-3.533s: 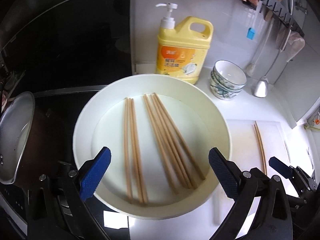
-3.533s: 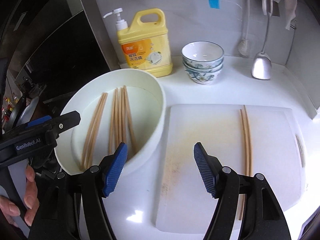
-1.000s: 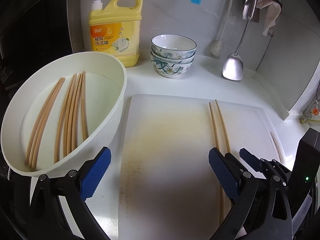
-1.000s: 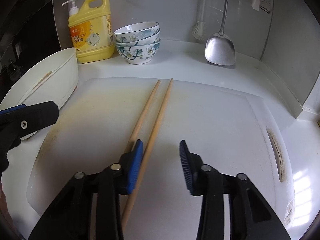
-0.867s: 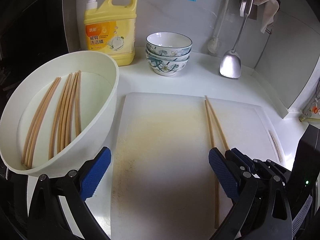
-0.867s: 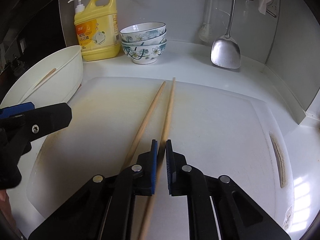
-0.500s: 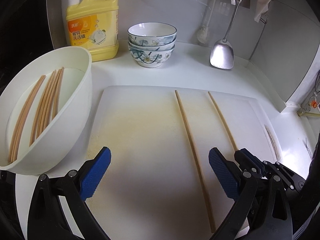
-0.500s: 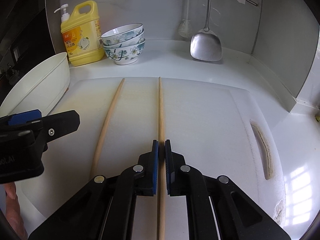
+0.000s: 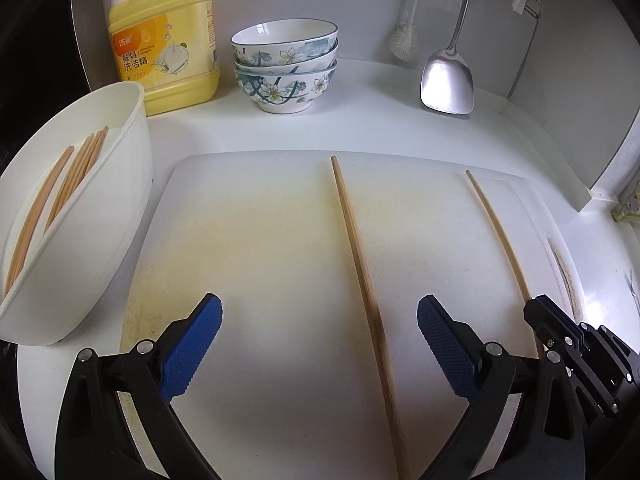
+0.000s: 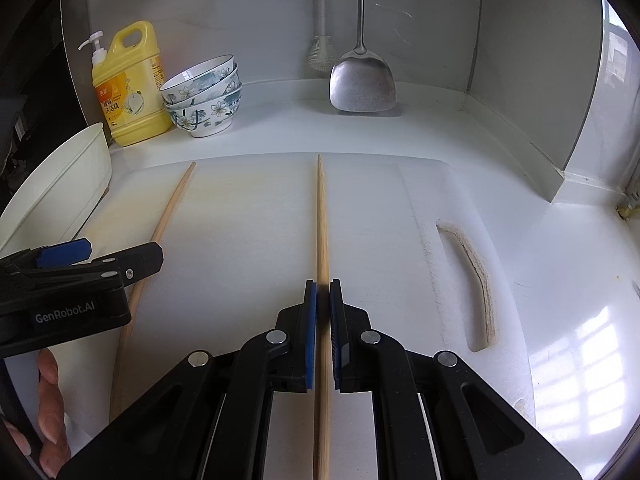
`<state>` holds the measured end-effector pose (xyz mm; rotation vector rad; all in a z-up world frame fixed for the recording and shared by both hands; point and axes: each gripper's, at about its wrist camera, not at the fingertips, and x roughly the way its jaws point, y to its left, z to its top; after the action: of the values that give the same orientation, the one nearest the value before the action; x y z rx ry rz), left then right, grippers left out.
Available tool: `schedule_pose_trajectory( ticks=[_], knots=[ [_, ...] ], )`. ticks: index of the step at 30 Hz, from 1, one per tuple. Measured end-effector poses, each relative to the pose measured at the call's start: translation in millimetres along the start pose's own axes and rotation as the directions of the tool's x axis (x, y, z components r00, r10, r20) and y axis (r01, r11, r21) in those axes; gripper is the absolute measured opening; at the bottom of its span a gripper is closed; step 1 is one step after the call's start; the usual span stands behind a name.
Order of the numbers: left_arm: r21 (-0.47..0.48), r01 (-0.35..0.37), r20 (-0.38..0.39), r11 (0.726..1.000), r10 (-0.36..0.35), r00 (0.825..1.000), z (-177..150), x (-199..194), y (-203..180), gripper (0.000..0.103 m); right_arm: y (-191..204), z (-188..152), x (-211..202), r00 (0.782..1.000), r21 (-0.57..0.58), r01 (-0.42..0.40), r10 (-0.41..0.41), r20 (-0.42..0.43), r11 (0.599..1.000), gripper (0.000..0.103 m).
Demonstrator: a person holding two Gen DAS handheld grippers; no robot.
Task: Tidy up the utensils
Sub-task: 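Lower both open tools over separate chopsticks on the cutting board, then close the left tool on one chopstick while the right tool grasps another, then carry the chopstick in the left tool over the basin while the right tool carries its own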
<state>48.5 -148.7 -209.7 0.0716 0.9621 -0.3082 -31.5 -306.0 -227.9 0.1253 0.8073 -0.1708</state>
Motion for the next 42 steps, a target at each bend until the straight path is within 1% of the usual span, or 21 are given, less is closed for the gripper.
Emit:
schedule_pose_trajectory(
  ticks=[4, 7, 8, 11, 18, 21, 23, 24, 25, 26, 27, 28, 29, 30, 32, 33, 34, 42],
  knots=[
    [-0.005, -0.03, -0.004, 1.0, 0.03, 1.0, 1, 6, -1, 0.096, -2, -1, -1, 1.0, 0.018, -0.007, 0.007, 0.001, 1.0, 0.007],
    [0.004, -0.054, 0.001, 0.999, 0.054, 0.999, 2, 8, -4, 0.096, -2, -1, 0, 1.0, 0.014, -0.005, 0.004, 0.006, 1.0, 0.01],
    [0.009, -0.064, 0.002, 0.998, 0.064, 0.998, 2, 9, -5, 0.097, -2, 0, 0, 1.0, 0.011, -0.001, 0.001, 0.008, 1.0, 0.013],
    [0.008, -0.068, 0.007, 0.998, 0.068, 0.998, 2, 10, -6, 0.097, -4, 0, 1, 1.0, 0.011, 0.012, -0.012, 0.013, 1.0, 0.038],
    [-0.009, -0.09, 0.019, 0.996, 0.09, 0.996, 3, 11, -9, 0.098, -3, 5, 9, 1.0, -0.016, 0.018, -0.018, 0.018, 1.0, 0.038],
    [-0.009, -0.091, 0.027, 0.996, 0.092, 0.995, 3, 11, -12, 0.096, -2, 6, 10, 1.0, -0.03, 0.018, -0.018, 0.021, 0.999, 0.038],
    [-0.001, -0.086, 0.034, 0.996, 0.086, 0.996, 1, 9, -14, 0.09, 1, 7, 11, 1.0, -0.041, 0.016, -0.015, 0.023, 0.999, 0.037],
    [0.006, -0.082, 0.038, 0.997, 0.082, 0.996, 0, 8, -16, 0.087, 2, 6, 10, 1.0, -0.047, 0.012, -0.01, 0.023, 0.999, 0.034],
    [0.012, -0.074, 0.042, 0.997, 0.074, 0.996, 0, 7, -18, 0.081, 4, 6, 10, 1.0, -0.054, 0.007, -0.006, 0.026, 0.999, 0.031],
    [0.02, -0.068, 0.045, 0.997, 0.067, 0.997, -1, 5, -20, 0.073, 6, 6, 10, 1.0, -0.065, 0.008, -0.006, 0.029, 0.998, 0.027],
    [0.031, -0.064, 0.052, 0.997, 0.062, 0.997, -1, 4, -23, 0.069, 9, 5, 9, 1.0, -0.077, 0.007, -0.004, 0.03, 0.997, 0.021],
    [0.04, -0.059, 0.056, 0.997, 0.056, 0.997, -2, 2, -25, 0.061, 12, 5, 9, 1.0, -0.09, 0.004, -0.001, 0.03, 0.996, 0.018],
    [0.045, -0.057, 0.059, 0.997, 0.054, 0.997, -3, 1, -27, 0.052, 15, 5, 9, 1.0, -0.102, 0.004, -0.001, 0.031, 0.995, 0.013],
    [0.048, -0.056, 0.063, 0.997, 0.053, 0.997, -3, 0, -29, 0.047, 17, 5, 9, 0.999, -0.113, 0.006, -0.002, 0.032, 0.994, 0.009],
    [0.053, -0.056, 0.065, 0.997, 0.053, 0.997, -4, -2, -31, 0.024, 21, 5, 9, 0.999, -0.126, 0.014, -0.01, 0.033, 0.992, 0.007],
    [0.056, -0.053, 0.062, 0.997, 0.049, 0.997, -4, -2, -32, 0.019, 20, 4, 9, 0.999, -0.123, 0.012, -0.008, 0.033, 0.992, 0.007],
    [0.059, -0.048, 0.058, 0.997, 0.044, 0.997, -5, -3, -32, 0.009, 20, 4, 8, 0.999, -0.117, 0.005, -0.002, 0.032, 0.993, 0.007],
    [0.01, -0.012, 0.036, 1.0, 0.012, 0.999, -10, -8, -23, 0.007, 10, 0, 3, 0.998, -0.039, -0.061, 0.062, 0.025, 0.997, 0.006]
  ],
)
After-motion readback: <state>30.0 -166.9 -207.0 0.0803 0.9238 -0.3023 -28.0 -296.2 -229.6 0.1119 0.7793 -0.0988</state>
